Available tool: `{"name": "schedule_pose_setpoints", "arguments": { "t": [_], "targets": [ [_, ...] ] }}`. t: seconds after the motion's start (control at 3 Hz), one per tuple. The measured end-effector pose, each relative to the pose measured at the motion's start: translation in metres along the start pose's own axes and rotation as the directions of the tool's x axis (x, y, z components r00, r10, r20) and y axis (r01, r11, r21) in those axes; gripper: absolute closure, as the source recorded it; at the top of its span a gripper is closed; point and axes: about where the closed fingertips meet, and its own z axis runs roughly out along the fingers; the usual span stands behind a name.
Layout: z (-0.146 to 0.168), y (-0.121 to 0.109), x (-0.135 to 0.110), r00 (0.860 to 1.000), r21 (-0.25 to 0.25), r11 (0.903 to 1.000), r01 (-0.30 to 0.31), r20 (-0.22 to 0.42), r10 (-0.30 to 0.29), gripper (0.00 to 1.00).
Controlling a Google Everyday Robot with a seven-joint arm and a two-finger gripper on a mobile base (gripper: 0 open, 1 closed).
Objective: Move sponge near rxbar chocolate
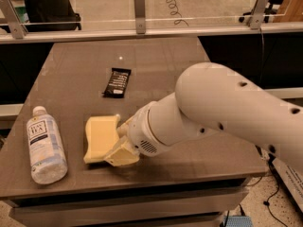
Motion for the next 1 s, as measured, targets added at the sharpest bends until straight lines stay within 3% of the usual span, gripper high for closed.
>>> {"name": "schedule_pose_setpoints", "arguments": {
  "t": [0.33, 1.0],
  "targets": [
    [-0.030, -0.036, 0.010, 1.000, 0.078, 0.9969, -0.012, -0.006, 0.013, 1.00],
    [-0.102, -0.126, 0.052, 0.996, 0.232, 0.9727, 0.010, -0.087, 0.011, 1.00]
  ]
}}
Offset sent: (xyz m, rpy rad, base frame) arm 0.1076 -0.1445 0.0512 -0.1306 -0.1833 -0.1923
